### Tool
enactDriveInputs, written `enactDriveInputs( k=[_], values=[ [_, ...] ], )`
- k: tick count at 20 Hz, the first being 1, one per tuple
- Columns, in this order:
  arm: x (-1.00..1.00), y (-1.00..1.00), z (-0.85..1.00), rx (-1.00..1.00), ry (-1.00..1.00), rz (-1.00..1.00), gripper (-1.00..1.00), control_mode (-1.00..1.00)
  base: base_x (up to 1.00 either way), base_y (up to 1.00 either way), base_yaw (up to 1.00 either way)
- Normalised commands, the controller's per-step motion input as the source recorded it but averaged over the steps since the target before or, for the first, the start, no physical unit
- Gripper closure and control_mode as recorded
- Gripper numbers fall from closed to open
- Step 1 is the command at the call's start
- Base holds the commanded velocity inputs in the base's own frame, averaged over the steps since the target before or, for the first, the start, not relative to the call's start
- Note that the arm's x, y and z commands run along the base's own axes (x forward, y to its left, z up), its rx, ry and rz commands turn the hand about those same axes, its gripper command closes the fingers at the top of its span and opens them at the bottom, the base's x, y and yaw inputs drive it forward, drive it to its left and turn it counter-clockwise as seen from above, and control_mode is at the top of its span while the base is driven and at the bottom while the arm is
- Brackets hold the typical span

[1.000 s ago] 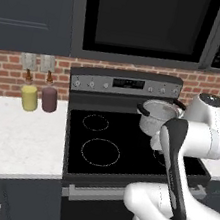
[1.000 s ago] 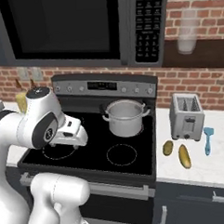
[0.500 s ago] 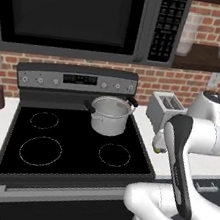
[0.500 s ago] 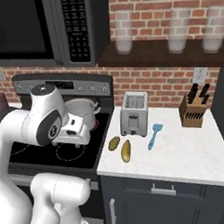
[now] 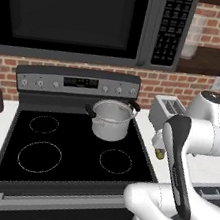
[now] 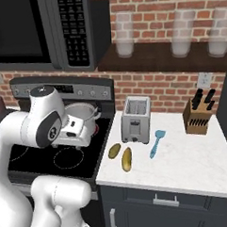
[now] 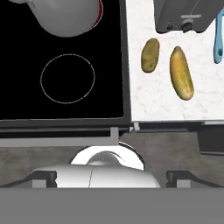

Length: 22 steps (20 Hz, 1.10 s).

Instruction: Put the cucumber and potato in the pot. Retrieve the spatula and lightly stir the vegetables in the pot.

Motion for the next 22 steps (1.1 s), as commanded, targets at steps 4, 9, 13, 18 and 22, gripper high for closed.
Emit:
enactDriveInputs(
  k=[4, 9, 13, 18, 22],
  values=[
    [0.00, 0.00, 0.00, 0.00, 0.00, 0.00, -1.00, 1.00, 1.00, -0.43, 0.10],
    [0.11, -0.10, -0.01, 0.00, 0.00, 0.00, -1.00, -1.00, 0.76, -0.31, 0.06],
    [0.31, -0.65, -0.08, 0.00, 0.08, 0.00, -1.00, -1.00, 0.00, 0.00, 0.00],
    [0.08, -0.76, -0.28, 0.00, 0.16, 0.00, -1.00, -1.00, 0.00, 0.00, 0.00],
    [0.19, -0.63, -0.60, 0.00, 0.05, 0.00, -1.00, -1.00, 0.00, 0.00, 0.00]
  ],
)
